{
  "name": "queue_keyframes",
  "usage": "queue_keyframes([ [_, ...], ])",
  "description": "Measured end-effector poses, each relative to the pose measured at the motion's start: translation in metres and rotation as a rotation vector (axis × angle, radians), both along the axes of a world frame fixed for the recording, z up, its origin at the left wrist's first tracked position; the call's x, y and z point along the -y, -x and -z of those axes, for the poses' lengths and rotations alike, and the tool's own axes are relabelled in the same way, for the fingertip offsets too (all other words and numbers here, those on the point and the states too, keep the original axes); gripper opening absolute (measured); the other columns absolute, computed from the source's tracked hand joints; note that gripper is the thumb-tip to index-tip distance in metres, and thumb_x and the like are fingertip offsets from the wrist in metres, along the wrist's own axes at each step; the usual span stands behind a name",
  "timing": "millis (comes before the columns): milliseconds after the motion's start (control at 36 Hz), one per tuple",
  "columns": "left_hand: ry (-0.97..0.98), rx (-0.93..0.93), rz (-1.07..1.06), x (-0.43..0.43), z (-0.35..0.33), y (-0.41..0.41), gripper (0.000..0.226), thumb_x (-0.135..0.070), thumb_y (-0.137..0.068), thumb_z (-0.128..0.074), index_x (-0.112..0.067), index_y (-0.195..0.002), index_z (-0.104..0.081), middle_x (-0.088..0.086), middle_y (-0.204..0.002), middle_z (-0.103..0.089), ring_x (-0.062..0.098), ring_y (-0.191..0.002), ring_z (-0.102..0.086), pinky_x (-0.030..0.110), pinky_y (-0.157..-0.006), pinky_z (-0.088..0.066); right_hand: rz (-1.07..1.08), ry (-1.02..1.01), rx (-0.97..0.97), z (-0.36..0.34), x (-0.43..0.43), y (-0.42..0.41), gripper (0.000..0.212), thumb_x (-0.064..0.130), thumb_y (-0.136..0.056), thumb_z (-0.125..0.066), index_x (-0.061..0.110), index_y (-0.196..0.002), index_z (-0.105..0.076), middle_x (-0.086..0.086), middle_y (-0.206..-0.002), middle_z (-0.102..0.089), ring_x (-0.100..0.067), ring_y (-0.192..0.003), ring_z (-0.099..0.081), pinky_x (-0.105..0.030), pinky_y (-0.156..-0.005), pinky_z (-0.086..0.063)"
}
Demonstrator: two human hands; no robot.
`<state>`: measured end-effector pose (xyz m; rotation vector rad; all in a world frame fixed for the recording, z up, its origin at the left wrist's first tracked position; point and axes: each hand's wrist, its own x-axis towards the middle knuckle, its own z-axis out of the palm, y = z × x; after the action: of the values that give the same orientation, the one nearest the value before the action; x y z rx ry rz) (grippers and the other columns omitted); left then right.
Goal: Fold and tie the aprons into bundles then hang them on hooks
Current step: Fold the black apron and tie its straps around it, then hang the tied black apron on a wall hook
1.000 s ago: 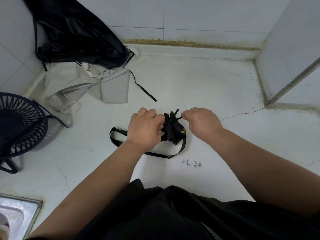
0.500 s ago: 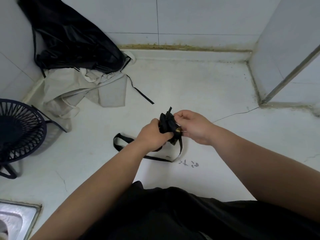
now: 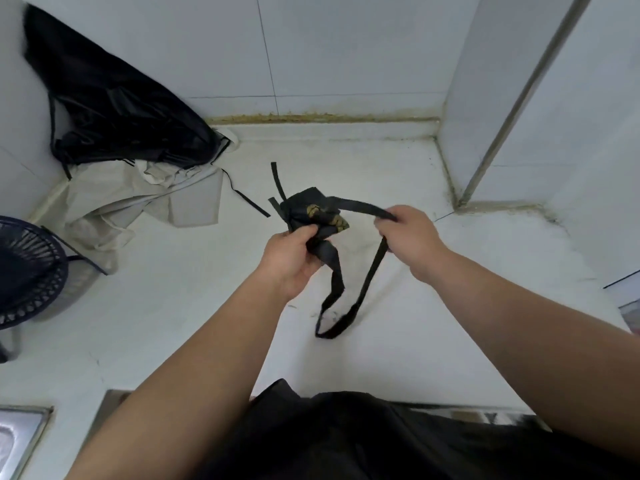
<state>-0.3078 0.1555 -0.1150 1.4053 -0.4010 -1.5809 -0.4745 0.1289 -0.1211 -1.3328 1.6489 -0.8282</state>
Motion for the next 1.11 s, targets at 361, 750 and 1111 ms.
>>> queue_keyframes([
  [361,0.45,0.856,0.574,-0.018,-0.021,0.087,0.021,-0.024,-0.096,-0.049,-0.013,-0.098,-0.066,0.001,-0.09,-0.067,0.018,-0.084,-0.059,0.026,-0.068,-0.045,-0.18,0.09,-0.115,-0.045,-0.04,0.07,0.014,0.019,-0.089,-0.062,0.023,-0.103,-0.06,0.006,-0.069,-0.05,-0.008,-0.062,-0.048,-0.018,-0.057,-0.038],
  [750,0.496,0.572,0.391,-0.019,-0.07,0.105,0.022,-0.024,-0.095,-0.045,-0.018,-0.082,-0.062,-0.004,-0.064,-0.055,0.016,-0.072,-0.06,0.03,-0.073,-0.043,0.391,0.062,0.73,-0.106,-0.071,0.111,0.028,0.014,-0.095,-0.038,0.011,-0.068,-0.043,-0.003,-0.046,-0.033,-0.022,-0.046,-0.036,-0.035,-0.058,-0.05],
  [1111,0.614,0.365,0.555,-0.022,-0.145,0.126,0.024,-0.028,-0.098,-0.041,-0.016,-0.089,-0.06,-0.004,-0.059,-0.043,0.014,-0.054,-0.041,0.035,-0.071,-0.049,0.394,0.317,0.316,-0.177,-0.08,0.1,0.01,0.022,-0.078,-0.038,0.022,-0.072,-0.03,0.004,-0.061,-0.027,-0.014,-0.053,-0.023,-0.027,-0.05,-0.021],
])
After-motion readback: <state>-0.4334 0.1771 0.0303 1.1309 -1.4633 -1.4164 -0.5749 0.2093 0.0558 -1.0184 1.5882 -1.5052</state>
